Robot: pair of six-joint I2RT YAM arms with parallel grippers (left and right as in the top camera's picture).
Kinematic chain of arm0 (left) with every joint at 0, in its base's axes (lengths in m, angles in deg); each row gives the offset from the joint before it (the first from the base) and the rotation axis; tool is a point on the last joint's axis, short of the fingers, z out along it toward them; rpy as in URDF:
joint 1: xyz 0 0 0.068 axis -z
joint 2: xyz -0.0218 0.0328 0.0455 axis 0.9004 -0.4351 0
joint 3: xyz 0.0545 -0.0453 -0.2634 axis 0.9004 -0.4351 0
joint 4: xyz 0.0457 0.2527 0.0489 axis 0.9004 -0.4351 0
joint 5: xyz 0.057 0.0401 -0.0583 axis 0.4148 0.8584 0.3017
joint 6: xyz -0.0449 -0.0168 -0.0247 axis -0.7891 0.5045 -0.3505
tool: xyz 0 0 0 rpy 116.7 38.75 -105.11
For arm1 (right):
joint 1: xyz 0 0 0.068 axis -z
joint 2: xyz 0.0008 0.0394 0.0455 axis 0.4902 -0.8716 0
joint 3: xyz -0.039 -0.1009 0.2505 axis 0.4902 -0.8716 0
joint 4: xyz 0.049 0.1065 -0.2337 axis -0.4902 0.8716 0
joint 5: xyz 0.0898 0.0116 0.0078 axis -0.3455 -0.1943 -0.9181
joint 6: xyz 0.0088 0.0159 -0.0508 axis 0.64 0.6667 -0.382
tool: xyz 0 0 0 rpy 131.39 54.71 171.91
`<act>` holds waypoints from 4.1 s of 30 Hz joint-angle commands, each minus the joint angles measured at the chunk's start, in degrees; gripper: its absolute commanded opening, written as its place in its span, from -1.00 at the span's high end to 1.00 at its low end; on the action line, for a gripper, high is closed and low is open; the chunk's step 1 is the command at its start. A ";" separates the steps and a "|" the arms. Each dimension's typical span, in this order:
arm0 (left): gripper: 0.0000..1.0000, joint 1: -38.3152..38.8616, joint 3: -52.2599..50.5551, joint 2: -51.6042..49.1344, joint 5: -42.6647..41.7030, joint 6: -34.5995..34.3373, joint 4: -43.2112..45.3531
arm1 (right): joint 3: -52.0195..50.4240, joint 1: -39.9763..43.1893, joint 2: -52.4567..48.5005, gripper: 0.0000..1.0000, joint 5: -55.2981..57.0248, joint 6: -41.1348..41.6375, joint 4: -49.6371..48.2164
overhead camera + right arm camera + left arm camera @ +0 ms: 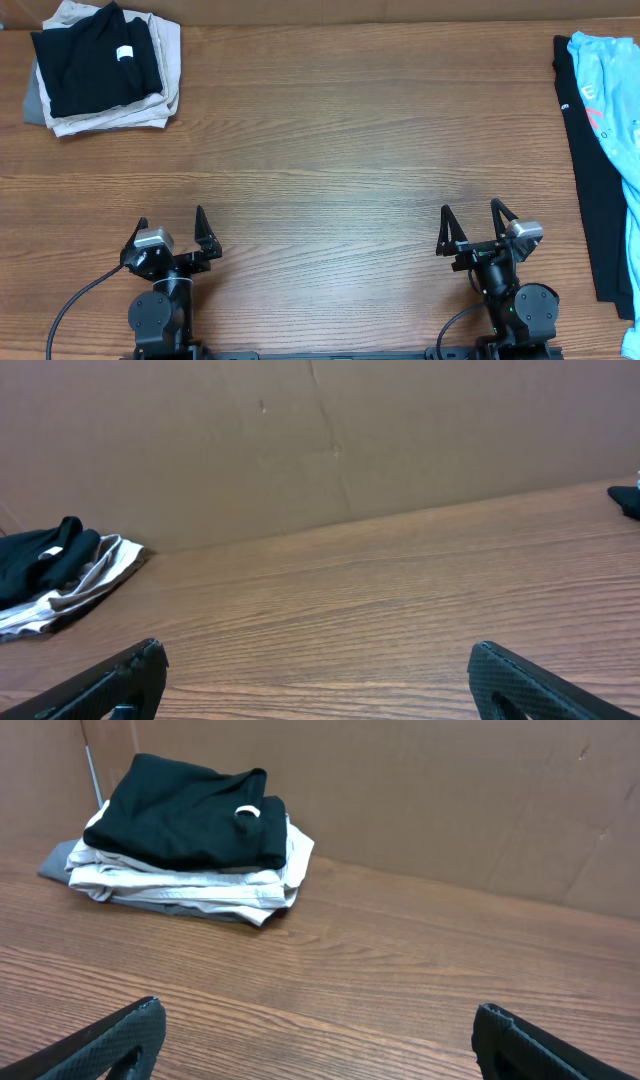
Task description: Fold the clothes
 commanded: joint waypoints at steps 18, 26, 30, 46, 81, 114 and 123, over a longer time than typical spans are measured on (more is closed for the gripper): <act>-1.00 -0.48 -0.17 0.61 -0.68 1.51 0.07 | -0.61 0.20 0.68 -1.00 -0.22 0.20 -0.22; -1.00 -0.48 -0.17 0.61 -0.68 1.51 0.09 | -0.61 0.20 0.68 -1.00 -0.22 0.20 -0.22; -1.00 -0.48 -0.17 0.61 -0.68 1.51 0.09 | -0.61 0.20 0.68 -1.00 -0.22 0.20 -0.22; -1.00 -0.48 -0.17 0.61 -0.68 1.51 0.07 | -0.61 0.20 0.68 -1.00 -7.23 10.01 -3.63; -1.00 -0.48 -0.17 0.61 -0.68 1.51 0.09 | 55.56 0.76 -54.03 -1.00 19.19 -3.39 2.69; -1.00 -0.48 -0.17 0.61 -0.68 1.51 0.09 | 102.53 37.62 -125.35 -1.00 19.21 -17.99 27.78; -1.00 -0.48 -0.17 0.61 -0.68 1.51 0.09 | 102.51 41.51 -130.29 -0.99 7.67 -18.62 24.65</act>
